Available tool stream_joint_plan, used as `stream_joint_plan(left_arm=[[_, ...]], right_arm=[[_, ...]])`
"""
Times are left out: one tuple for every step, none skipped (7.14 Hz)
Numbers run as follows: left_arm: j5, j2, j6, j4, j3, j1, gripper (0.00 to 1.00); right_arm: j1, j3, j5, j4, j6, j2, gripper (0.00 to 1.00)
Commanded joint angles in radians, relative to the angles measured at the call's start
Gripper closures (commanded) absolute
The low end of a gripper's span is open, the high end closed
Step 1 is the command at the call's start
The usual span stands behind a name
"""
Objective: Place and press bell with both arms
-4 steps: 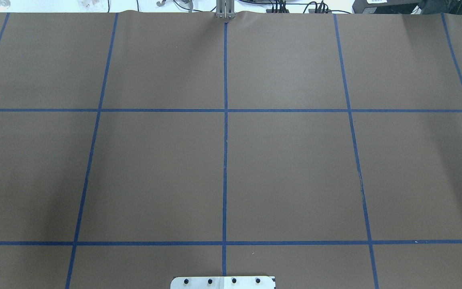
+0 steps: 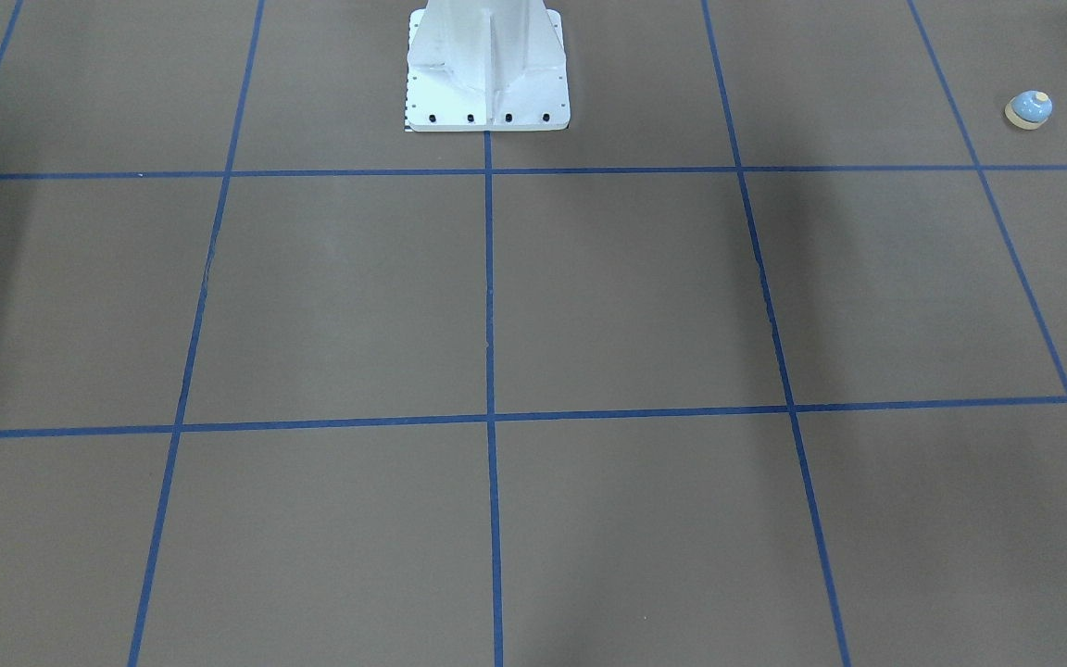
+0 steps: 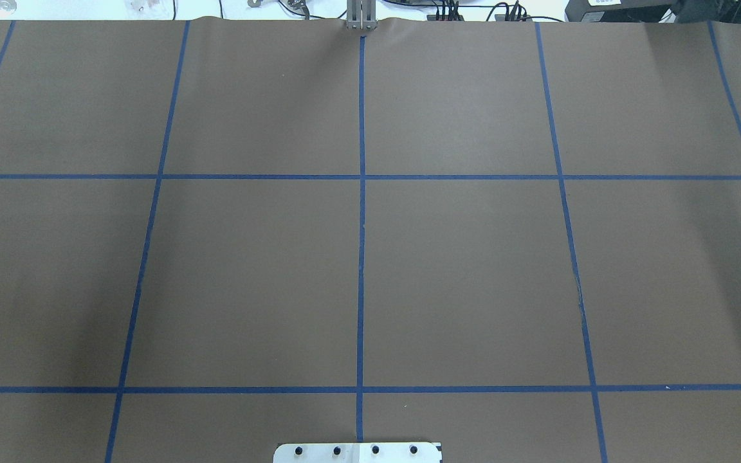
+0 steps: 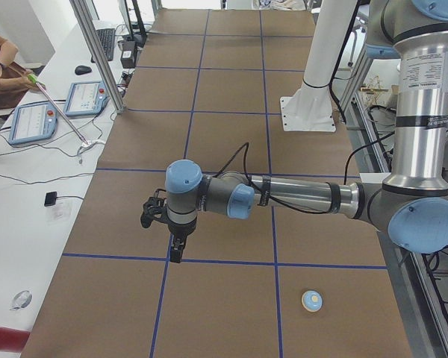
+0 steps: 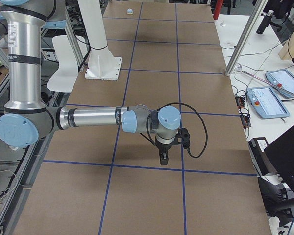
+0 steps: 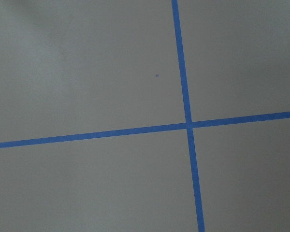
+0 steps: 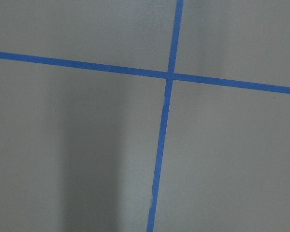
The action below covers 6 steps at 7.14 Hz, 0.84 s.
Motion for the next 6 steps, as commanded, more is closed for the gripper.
stream_joint_plan(left_arm=[[0.013, -0.012, 0.0, 0.038, -0.007, 0.002, 0.0], [0.016, -0.029, 0.008, 0.128, -0.05, 0.012, 0.0], [0.056, -0.029, 0.008, 0.203, -0.11, 0.015, 0.0], [0.158, -0.028, 0.006, 0.336, -0.221, 0.046, 0.0], [0.204, -0.028, 0.0, 0.465, -0.325, 0.069, 0.0], [0.266, -0.026, -0.052, 0.551, -0.401, 0.102, 0.0]], right_arm=[[0.0, -0.001, 0.001, 0.0, 0.0, 0.001, 0.0], [0.0, 0.001, 0.001, 0.001, 0.0, 0.001, 0.0], [0.0, 0.001, -0.001, 0.001, 0.0, 0.003, 0.0], [0.0, 0.001, -0.004, 0.001, 0.0, 0.008, 0.0], [0.0, 0.001, -0.007, 0.001, 0.0, 0.006, 0.0], [0.0, 0.001, -0.011, 0.001, 0.0, 0.006, 0.0]])
